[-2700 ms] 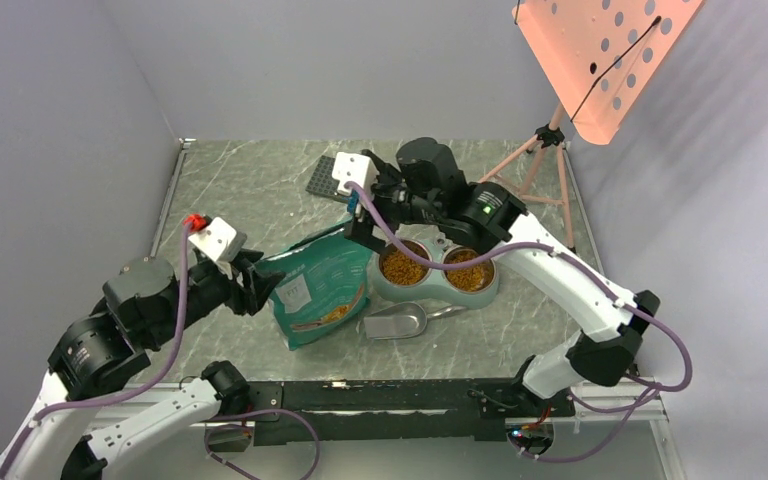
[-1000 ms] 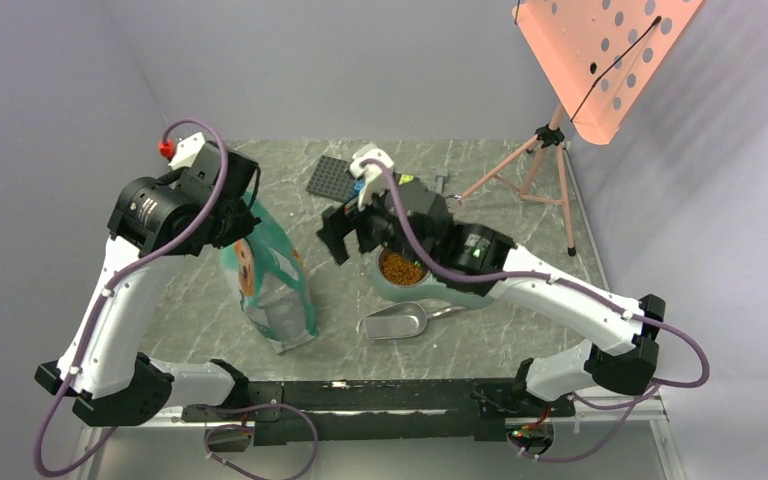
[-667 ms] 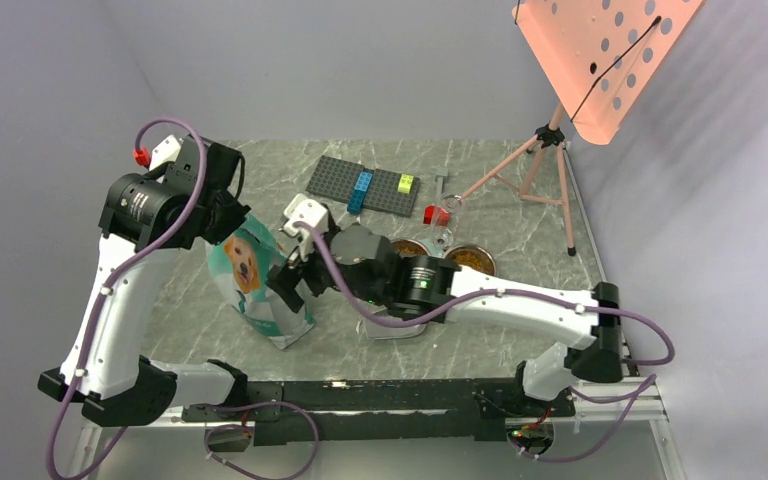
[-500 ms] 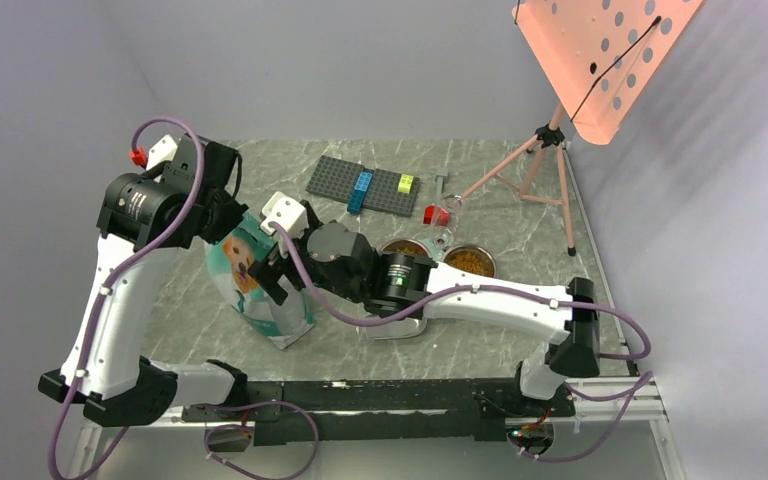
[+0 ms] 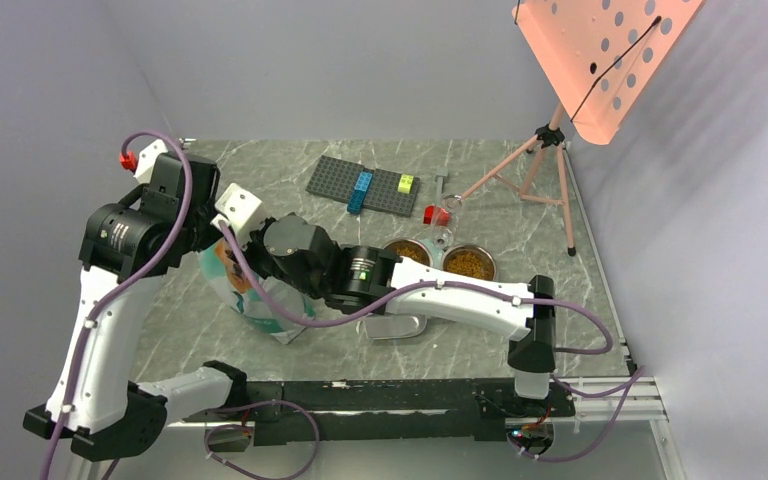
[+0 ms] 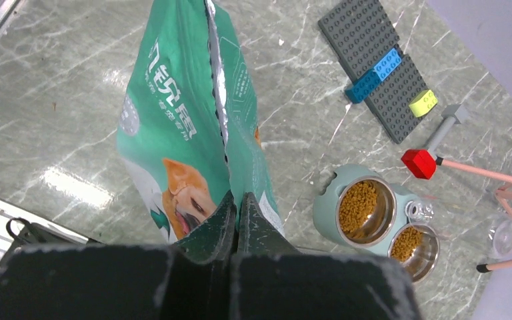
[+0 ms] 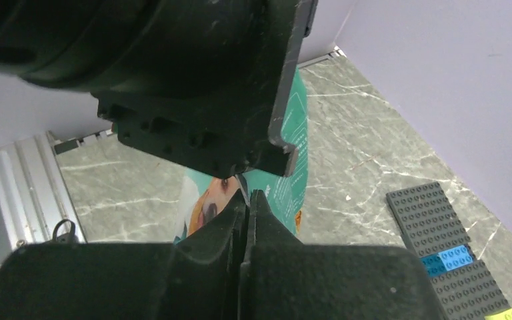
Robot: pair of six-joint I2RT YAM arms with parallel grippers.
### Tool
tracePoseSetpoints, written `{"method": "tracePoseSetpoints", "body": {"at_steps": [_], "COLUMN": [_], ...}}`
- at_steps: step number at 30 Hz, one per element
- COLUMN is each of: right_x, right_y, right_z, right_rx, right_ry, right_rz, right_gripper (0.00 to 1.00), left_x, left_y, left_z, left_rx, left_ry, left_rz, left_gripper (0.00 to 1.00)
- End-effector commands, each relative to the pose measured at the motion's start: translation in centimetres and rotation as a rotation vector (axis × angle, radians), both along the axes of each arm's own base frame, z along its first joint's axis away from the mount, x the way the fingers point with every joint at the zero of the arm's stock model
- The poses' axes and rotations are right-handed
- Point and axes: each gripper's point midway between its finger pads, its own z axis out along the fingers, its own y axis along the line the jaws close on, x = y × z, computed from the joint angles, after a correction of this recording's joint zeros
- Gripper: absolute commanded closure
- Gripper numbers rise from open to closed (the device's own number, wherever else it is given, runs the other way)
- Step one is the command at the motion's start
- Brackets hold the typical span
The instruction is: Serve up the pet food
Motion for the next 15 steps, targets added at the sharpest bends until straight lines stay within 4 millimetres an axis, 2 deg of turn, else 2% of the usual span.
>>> {"method": "tracePoseSetpoints", "body": {"at_steps": [1,5,9,12,14,15], "right_x": [2.2,-0.1,-0.9,-2.1,-3.0,-3.3], "right_y": [-1.9,-2.8,-4.8,-6.3,-6.8,-6.9], "right_z": [0.7,1.0,1.4,1.8,2.1,2.1], "right_rx": [-0.083,-0.121,-0.176,-0.197,-0.195,-0.199], "right_ry": [-0.065,-0.101,-0.093,-0.077,-0.066,-0.062], "right_rz": [-0.098,-0.006,0.020,0.075,0.122,0.144], "right_gripper": [1.00,1.00,1.00,1.00,1.00,1.00], "left_x": [2.7,4.0,4.7,5.2,5.4,5.6], "left_y": [1.1,3.0,4.6,4.4,3.7,3.2], "left_z": [8.4,8.5,9.0,10.3,10.3,9.8], "left_rx": [-0.026,0.047,0.080,0.081,0.043,0.016], "left_ry": [-0.401,-0.425,-0.422,-0.452,-0.451,-0.441], "left_rz": [0.039,0.111,0.189,0.171,0.157,0.144], "left_gripper": [1.00,1.00,0.99,0.96,0.95,1.00]}}
